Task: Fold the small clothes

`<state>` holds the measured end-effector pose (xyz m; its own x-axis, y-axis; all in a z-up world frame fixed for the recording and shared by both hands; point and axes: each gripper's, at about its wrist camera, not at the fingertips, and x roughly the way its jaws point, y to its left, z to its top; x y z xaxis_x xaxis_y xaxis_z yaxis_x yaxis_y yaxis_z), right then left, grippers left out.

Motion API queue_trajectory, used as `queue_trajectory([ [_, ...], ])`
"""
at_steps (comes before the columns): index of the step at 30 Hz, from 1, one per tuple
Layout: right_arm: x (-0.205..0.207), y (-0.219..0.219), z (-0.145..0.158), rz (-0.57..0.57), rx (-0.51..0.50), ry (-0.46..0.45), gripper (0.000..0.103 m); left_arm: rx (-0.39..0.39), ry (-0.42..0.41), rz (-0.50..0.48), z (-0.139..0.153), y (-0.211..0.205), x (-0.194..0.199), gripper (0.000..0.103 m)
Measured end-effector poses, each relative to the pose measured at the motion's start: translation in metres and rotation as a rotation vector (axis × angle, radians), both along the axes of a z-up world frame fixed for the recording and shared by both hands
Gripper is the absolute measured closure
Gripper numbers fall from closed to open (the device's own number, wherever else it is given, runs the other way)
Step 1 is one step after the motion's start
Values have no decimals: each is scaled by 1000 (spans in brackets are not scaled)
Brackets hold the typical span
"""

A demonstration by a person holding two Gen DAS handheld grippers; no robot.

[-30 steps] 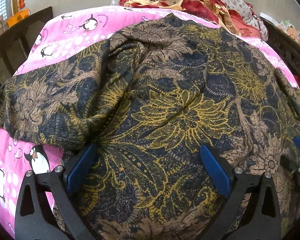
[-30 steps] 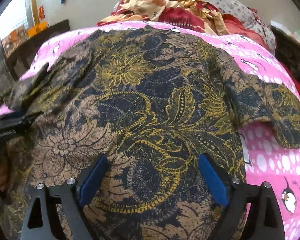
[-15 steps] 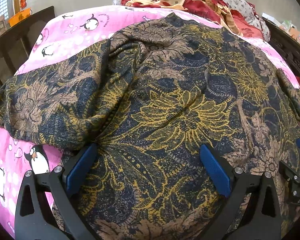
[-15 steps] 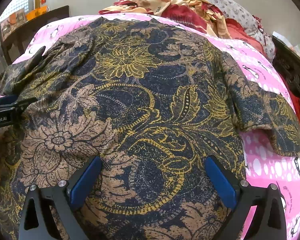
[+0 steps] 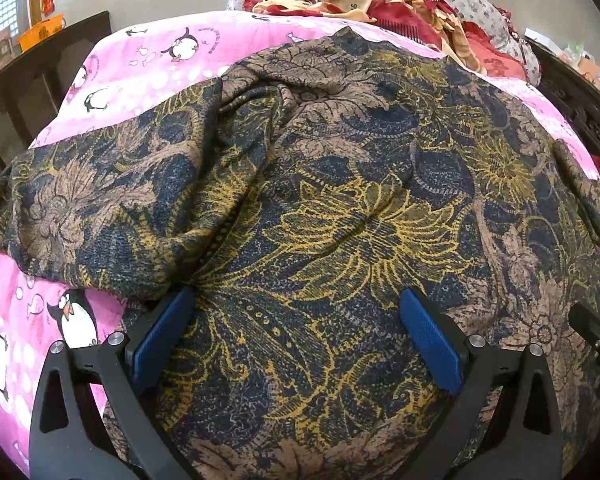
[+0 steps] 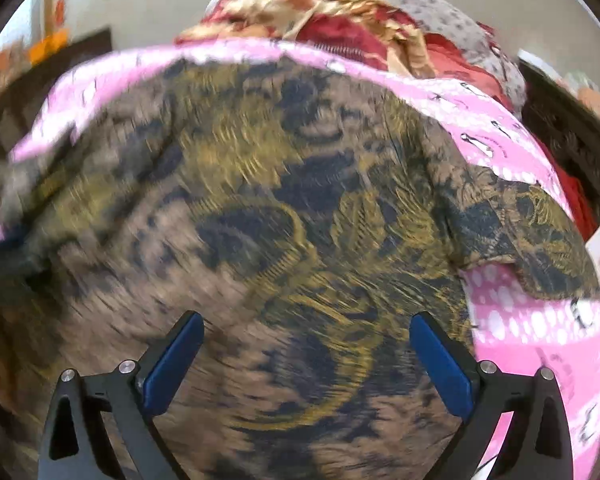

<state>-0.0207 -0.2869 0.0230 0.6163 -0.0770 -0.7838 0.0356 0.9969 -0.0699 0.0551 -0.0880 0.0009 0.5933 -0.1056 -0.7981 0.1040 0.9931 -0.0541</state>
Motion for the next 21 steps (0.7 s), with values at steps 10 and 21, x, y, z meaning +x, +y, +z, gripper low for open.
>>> queue_trajectory([
  [10, 6, 22, -25, 19, 43, -37, 0, -11, 7, -33, -1, 4, -13, 0],
  [21, 3, 21, -27, 20, 32, -46, 0, -30, -12, -61, -1, 9, -47, 0],
])
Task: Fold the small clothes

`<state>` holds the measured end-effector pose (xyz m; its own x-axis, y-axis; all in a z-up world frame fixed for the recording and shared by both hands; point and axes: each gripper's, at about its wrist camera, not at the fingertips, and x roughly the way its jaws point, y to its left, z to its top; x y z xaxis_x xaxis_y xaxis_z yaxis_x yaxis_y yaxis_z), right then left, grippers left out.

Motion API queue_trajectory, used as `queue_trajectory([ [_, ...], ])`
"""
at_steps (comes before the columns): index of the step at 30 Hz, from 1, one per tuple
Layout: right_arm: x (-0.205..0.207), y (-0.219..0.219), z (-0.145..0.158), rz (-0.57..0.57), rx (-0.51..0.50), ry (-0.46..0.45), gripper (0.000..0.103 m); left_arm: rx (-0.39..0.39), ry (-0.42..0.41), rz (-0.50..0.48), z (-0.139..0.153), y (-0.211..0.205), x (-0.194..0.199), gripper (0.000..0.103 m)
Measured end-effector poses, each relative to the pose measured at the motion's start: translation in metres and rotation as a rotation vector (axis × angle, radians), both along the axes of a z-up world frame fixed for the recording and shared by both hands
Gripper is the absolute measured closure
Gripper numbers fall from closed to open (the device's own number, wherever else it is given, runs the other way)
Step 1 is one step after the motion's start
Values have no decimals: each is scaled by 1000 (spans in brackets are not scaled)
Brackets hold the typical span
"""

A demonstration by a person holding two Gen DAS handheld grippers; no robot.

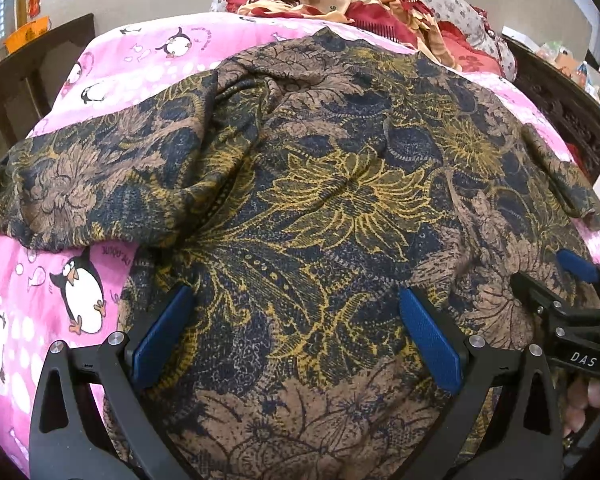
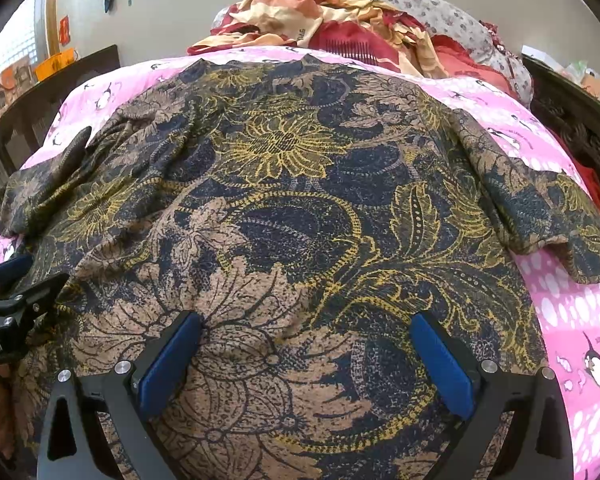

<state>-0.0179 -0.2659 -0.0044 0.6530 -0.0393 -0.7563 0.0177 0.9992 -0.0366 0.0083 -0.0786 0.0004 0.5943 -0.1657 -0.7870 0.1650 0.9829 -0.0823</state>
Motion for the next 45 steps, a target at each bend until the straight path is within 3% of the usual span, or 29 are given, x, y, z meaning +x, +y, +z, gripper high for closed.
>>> queue_trajectory([
  [18, 0, -1, 0, 1, -1, -4, 0, -12, 4, -3, 2, 0, 8, 0],
  [45, 1, 0, 1, -10, -10, -4, 0, 29, 5, 6, 1, -6, 12, 0],
])
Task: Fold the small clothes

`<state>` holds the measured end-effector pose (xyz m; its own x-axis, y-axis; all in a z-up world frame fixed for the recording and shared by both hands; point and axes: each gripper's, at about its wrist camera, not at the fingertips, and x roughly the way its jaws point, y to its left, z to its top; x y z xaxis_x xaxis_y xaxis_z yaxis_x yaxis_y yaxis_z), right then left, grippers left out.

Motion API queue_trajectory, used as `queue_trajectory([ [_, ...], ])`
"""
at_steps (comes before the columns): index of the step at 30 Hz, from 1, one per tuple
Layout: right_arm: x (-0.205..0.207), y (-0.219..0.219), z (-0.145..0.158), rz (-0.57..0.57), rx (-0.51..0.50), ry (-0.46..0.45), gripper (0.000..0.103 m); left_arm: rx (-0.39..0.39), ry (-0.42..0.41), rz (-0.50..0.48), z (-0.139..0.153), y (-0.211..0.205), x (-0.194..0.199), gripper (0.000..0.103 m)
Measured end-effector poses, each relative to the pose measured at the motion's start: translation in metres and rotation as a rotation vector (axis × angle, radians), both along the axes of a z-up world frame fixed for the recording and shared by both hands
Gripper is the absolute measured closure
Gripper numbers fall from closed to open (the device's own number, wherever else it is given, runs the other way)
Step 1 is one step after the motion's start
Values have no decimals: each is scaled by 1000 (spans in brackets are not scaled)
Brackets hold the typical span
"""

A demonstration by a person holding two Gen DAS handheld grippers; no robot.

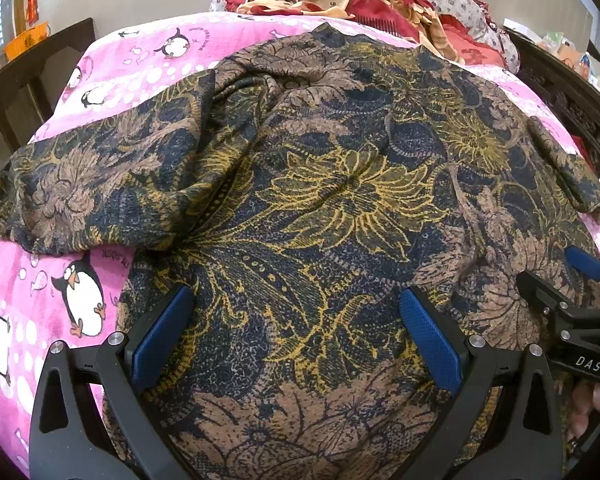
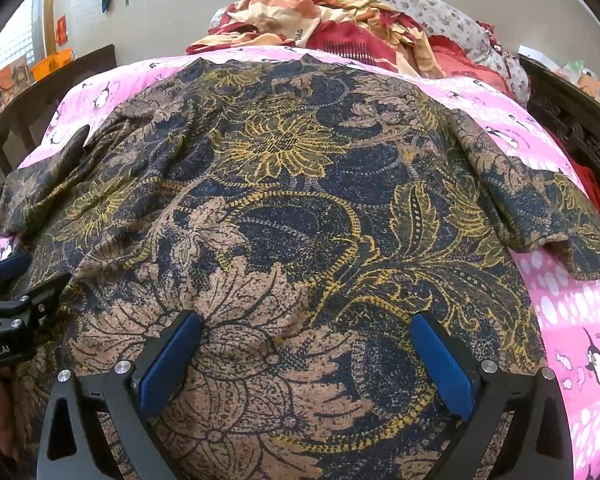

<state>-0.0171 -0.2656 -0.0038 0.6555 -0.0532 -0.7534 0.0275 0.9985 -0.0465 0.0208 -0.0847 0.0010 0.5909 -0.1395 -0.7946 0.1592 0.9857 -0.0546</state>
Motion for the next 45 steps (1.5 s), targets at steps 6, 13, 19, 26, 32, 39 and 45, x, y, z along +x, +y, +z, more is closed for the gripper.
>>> queue_trajectory([
  [6, 1, 0, 0, 1, 7, 1, 0, 22, -7, 11, 7, -3, -13, 1],
  [13, -1, 2, 0, 1, -4, -10, 0, -127, -144, -31, 86, 55, -55, 0],
  [19, -1, 0, 0, 1, 10, -12, 0, -400, -56, 357, 80, 203, -20, 1],
  [26, -2, -1, 1, 4, 11, -13, 0, -776, 16, 661, 33, 314, -18, 7],
  [32, -1, -1, 0, 5, 11, -11, 0, -994, 15, 783, 13, 345, 4, 7],
  [39, 0, 0, 0, 4, 11, -11, 0, -1040, -4, 1052, 7, 379, -2, 39],
  [45, 0, 0, 1, 5, 11, -11, 0, -874, 50, 1084, 5, 388, -18, 100],
])
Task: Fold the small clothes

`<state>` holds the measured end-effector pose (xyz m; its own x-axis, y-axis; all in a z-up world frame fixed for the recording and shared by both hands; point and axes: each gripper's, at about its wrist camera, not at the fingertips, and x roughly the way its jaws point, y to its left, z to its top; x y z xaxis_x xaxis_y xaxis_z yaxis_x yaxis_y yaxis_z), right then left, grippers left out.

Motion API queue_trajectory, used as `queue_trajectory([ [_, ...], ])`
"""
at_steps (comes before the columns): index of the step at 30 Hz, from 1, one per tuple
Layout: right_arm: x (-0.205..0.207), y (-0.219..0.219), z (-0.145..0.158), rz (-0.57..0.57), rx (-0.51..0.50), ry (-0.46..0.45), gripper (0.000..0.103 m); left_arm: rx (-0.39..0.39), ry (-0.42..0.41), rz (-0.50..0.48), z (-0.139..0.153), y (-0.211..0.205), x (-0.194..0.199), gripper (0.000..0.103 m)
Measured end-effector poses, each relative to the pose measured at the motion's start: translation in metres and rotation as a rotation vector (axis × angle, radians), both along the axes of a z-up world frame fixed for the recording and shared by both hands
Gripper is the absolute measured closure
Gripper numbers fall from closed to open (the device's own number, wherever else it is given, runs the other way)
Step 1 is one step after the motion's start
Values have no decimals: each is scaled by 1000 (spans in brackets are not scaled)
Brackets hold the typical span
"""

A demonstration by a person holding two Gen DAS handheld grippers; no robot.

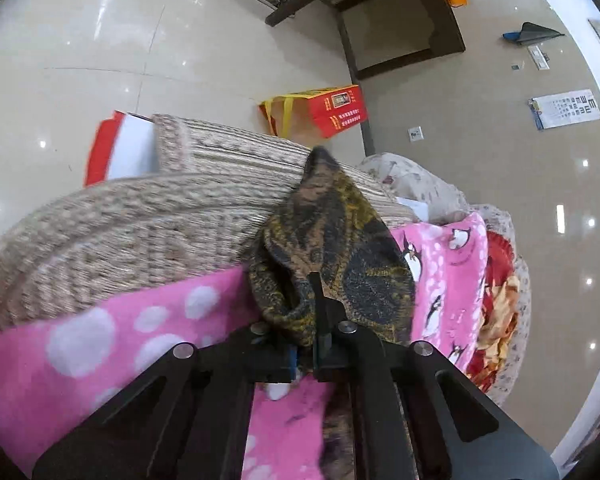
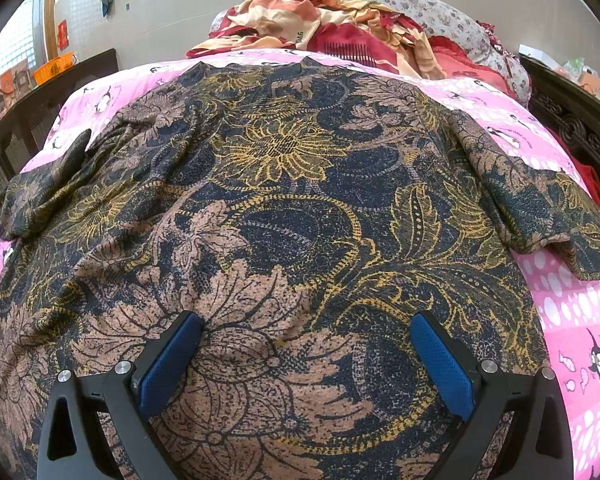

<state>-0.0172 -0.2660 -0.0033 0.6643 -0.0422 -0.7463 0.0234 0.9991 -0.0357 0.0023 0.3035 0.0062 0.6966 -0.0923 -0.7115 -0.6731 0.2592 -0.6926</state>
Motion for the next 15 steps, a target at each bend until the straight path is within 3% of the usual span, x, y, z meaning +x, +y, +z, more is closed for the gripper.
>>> queue_trajectory([
  [3, 0, 0, 0, 0, -2, 0, 0, 195, -8, -78, 46, -15, 5, 101],
  [9, 0, 0, 0, -1, -3, -2, 0, 627, -228, -170, 184, -44, 33, 100],
  [12, 0, 1, 0, -1, -2, -2, 0, 752, -345, -180, 244, -55, 45, 100],
  [15, 0, 0, 0, -1, -2, -1, 0, 809, -444, -268, 275, -80, 63, 100],
])
